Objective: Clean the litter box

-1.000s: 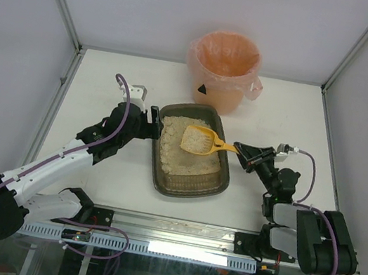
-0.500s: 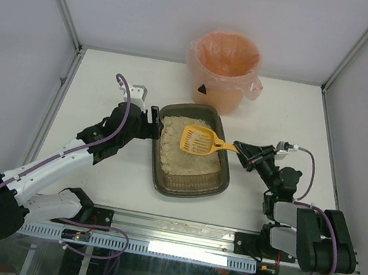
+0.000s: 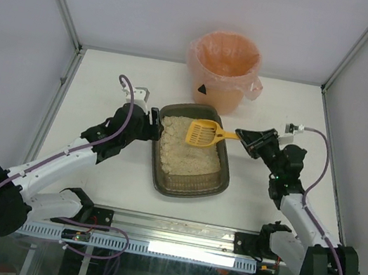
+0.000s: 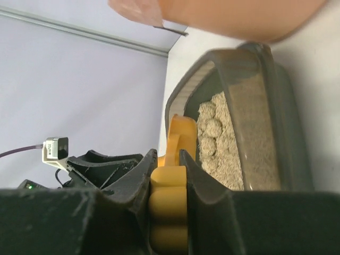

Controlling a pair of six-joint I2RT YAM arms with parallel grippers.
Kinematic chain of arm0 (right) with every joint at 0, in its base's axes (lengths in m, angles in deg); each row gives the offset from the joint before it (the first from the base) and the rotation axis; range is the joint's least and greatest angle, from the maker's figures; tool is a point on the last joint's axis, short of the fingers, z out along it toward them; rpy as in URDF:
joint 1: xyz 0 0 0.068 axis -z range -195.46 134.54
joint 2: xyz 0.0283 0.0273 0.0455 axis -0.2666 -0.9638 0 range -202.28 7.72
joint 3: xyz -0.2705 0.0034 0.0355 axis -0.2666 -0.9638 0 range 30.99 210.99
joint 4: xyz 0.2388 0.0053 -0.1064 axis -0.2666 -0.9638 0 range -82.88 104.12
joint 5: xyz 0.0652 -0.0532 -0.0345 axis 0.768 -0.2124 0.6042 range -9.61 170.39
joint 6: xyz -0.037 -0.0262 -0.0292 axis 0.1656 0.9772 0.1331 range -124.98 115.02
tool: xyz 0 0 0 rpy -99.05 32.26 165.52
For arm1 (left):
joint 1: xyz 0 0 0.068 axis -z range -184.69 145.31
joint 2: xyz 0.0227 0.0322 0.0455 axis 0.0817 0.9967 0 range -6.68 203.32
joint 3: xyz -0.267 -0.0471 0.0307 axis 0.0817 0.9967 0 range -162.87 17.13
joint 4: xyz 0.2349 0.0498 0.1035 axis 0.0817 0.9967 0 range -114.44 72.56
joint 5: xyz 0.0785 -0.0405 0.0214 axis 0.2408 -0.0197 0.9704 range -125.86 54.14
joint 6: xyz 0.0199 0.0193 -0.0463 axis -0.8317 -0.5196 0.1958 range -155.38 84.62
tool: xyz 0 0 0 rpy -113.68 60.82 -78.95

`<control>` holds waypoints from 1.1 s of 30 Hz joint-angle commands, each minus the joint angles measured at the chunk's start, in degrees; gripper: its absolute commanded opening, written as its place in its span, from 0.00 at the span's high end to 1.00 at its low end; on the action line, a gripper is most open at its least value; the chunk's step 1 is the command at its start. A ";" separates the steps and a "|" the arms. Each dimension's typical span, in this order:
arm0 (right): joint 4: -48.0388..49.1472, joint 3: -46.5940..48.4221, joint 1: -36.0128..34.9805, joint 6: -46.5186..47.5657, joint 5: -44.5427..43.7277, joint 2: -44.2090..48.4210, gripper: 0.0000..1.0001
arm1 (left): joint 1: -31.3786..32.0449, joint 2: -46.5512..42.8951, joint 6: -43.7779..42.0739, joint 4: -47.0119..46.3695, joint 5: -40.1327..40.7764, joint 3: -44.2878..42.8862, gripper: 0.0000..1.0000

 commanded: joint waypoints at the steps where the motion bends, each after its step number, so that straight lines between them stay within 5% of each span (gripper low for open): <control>1: -24.35 13.23 -2.20 18.76 -8.24 3.58 1.00 | -0.83 0.97 1.98 -4.45 -2.79 1.09 0.37; 9: -40.59 31.42 -12.05 33.47 -18.78 -7.76 1.00 | -0.80 4.51 2.03 -6.66 -4.02 1.81 0.43; 19: -49.70 46.74 -22.96 41.80 -28.06 -20.80 1.00 | -0.87 7.73 1.76 -7.95 -4.55 2.42 0.53; 33: -42.55 42.19 -25.99 32.59 -21.25 -30.63 1.00 | -0.87 14.41 2.47 -8.30 -7.34 3.17 0.62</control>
